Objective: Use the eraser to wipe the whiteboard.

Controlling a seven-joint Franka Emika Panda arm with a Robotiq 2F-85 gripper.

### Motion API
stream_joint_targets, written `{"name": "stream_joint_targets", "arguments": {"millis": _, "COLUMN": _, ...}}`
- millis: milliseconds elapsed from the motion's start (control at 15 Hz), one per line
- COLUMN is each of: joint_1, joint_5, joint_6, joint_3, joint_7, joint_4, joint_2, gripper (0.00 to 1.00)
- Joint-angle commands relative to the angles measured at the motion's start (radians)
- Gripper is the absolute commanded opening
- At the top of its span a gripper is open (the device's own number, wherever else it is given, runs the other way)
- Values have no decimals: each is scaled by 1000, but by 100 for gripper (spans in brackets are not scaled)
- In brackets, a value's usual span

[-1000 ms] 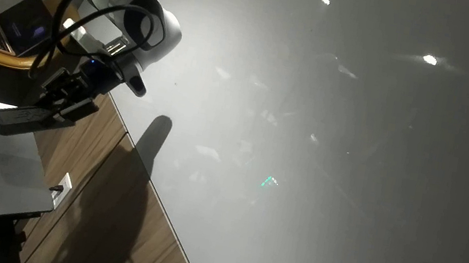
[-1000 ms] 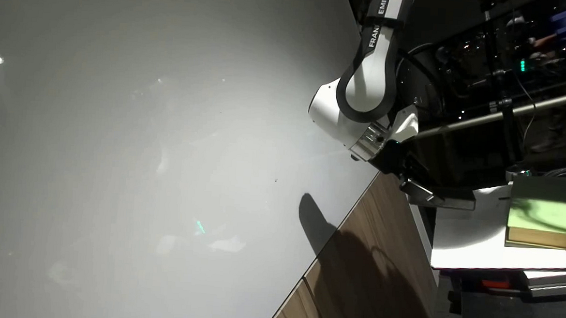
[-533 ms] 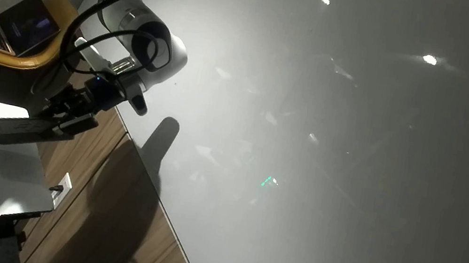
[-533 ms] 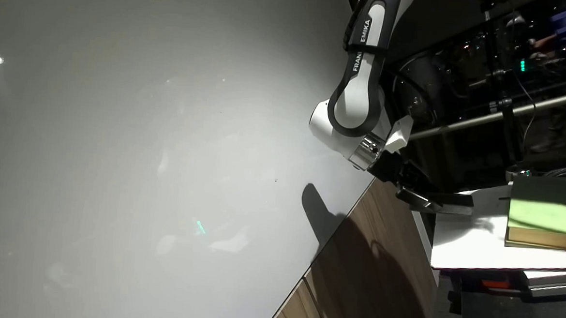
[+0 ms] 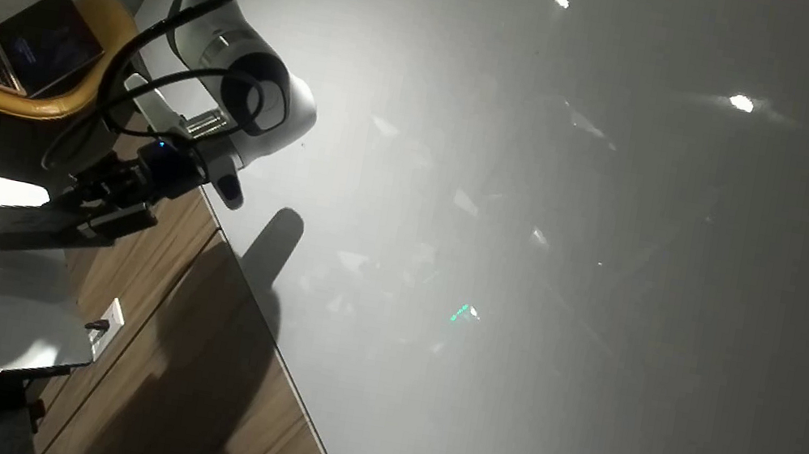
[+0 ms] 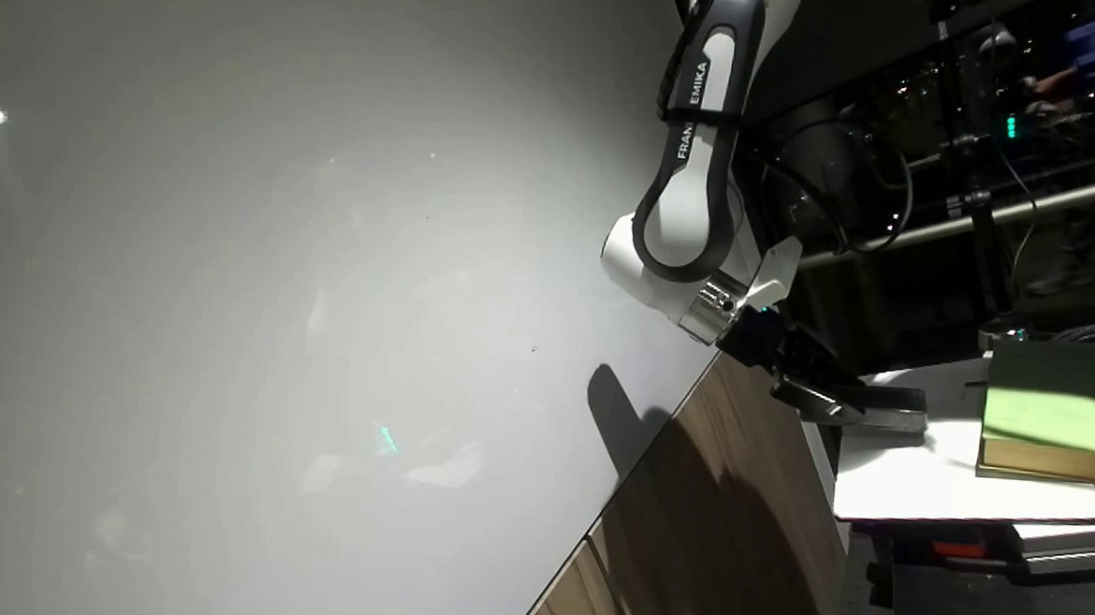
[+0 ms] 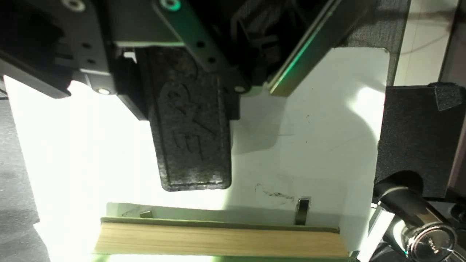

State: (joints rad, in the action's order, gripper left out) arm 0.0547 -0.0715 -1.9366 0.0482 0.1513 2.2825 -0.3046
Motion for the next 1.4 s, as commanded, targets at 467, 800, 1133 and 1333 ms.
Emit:
{"name": "stream_joint_targets", "arguments": {"millis": 467, "joint_1": 2, "joint_5": 18, "joint_6": 64, "joint_3": -4, "joint_7": -27, "joint_4": -28, "joint_2": -29, "gripper": 96}}
{"name": "stream_joint_targets", "arguments": {"millis": 800, "joint_1": -2, "joint_5": 32, "joint_6": 76, "joint_3": 2, "joint_7": -55, "joint_4": -24, "joint_2": 2, "gripper": 100}}
{"name": "stream_joint_targets", "arguments": {"millis": 1133, "joint_1": 10, "joint_5": 53, "joint_6": 28, "joint_3": 32, "joint_7": -135, "joint_4": 33, "joint_2": 207, "gripper": 100}}
{"name": "stream_joint_targets", "arguments": {"millis": 1333, "joint_1": 24, "joint_5": 40, "joint_6": 27, "joint_3": 48, "joint_7": -190, "joint_4": 37, "joint_2": 349, "gripper": 100}}
